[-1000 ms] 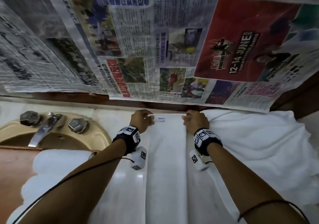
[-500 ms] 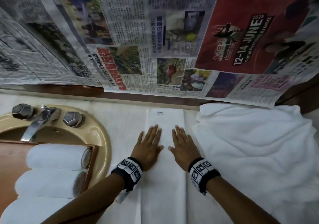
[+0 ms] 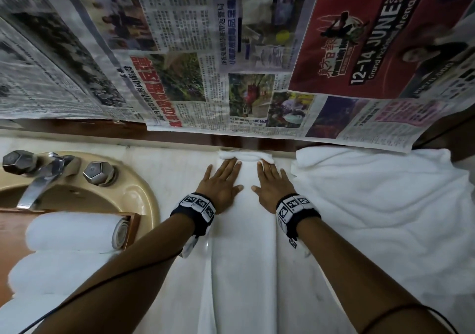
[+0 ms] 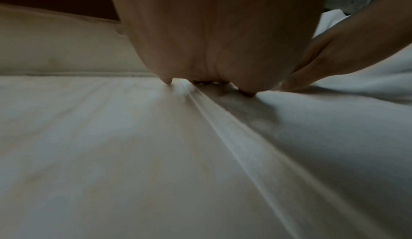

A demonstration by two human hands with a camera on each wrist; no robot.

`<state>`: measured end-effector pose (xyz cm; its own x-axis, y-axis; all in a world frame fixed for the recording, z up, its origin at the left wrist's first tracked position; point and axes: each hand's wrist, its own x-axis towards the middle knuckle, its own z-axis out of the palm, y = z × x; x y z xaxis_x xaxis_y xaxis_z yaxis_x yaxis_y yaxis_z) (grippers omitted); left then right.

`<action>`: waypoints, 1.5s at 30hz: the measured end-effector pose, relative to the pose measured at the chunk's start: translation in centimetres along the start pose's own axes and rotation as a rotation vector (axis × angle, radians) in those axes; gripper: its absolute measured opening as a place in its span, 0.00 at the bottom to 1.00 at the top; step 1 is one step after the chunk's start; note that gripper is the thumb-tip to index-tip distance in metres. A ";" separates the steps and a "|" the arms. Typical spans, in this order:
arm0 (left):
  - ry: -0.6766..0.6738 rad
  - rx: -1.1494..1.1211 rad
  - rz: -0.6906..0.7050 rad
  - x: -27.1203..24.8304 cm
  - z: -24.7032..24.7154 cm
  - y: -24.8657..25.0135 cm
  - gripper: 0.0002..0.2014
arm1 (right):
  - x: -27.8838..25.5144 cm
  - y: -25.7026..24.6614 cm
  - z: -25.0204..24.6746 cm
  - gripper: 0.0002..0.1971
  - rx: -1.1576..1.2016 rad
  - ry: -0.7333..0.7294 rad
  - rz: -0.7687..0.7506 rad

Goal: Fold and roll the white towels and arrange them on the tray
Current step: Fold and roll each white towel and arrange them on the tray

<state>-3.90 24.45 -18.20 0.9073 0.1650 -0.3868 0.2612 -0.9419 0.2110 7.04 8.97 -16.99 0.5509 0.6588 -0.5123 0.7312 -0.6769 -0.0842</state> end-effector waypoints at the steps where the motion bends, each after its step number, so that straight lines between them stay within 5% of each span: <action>1: -0.009 -0.004 0.008 0.0 -0.2 -0.1 0.33 | -0.1 -0.1 -0.3 0.35 -0.007 -0.008 -0.005; 8: 0.166 -0.085 -0.007 -5.2 0.6 2.4 0.31 | -6.9 -2.3 2.1 0.32 0.036 0.195 -0.059; 12: 0.106 -0.111 -0.017 -9.9 4.9 4.8 0.30 | -10.7 -3.7 5.8 0.32 0.074 0.116 -0.047; 22: 0.075 -0.001 -0.003 -6.9 3.6 3.1 0.31 | -7.5 -2.1 4.0 0.32 0.004 0.111 -0.079; 27: 0.320 -0.118 -0.015 -5.6 1.4 4.4 0.24 | -6.5 -2.6 2.0 0.21 0.100 0.424 -0.099; 32: 0.142 -0.045 -0.014 -4.9 3.5 3.0 0.31 | -5.5 -2.4 3.7 0.34 0.054 0.142 -0.055; 40: 0.119 0.003 -0.046 -7.4 4.5 1.2 0.32 | -7.2 -1.9 4.7 0.35 -0.031 0.119 0.000; 45: 0.117 -0.031 0.064 -10.5 6.6 2.9 0.30 | -10.1 -3.5 7.3 0.35 0.005 0.118 -0.113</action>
<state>-14.81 18.03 -19.43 0.9542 0.1395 -0.2648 0.2099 -0.9426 0.2598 -4.03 2.24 -17.76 0.5092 0.7644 -0.3954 0.7892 -0.5980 -0.1397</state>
